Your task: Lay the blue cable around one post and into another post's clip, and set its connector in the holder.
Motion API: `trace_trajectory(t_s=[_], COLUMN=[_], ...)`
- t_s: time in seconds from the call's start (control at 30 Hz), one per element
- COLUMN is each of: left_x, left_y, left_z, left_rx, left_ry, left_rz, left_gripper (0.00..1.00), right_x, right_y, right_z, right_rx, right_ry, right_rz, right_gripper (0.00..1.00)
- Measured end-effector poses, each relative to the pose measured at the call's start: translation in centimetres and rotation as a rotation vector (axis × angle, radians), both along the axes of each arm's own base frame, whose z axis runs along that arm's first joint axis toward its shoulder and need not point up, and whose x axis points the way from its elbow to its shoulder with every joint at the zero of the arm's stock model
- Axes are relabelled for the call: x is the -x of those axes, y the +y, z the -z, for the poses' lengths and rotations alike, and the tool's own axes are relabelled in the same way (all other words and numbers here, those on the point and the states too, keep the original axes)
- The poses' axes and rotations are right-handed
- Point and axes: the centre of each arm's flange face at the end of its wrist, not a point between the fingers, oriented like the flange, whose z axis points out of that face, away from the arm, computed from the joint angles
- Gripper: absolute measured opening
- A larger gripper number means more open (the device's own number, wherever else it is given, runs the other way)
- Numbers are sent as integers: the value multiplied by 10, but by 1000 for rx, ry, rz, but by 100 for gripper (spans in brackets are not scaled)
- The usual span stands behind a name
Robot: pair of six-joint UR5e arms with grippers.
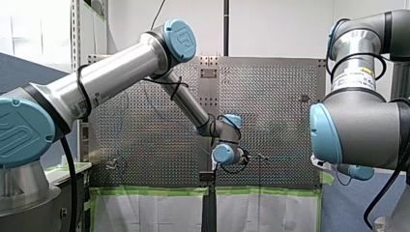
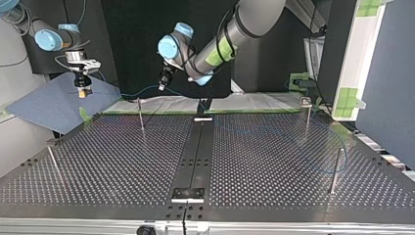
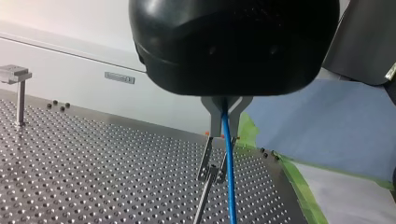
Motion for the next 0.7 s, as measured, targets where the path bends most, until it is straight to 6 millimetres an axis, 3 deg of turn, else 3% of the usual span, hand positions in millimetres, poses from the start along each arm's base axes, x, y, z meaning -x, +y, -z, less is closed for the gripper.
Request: trace_trajectory(t_s=[0.7], left_x=[-24], left_y=[20], left_z=[20], left_rx=[17], left_ry=[41], left_rz=[-23], left_gripper=[0], right_x=[-3], right_y=[-1], right_z=[0], right_rx=[5], right_ry=[-10], right_rz=[-4], right_gripper=[0])
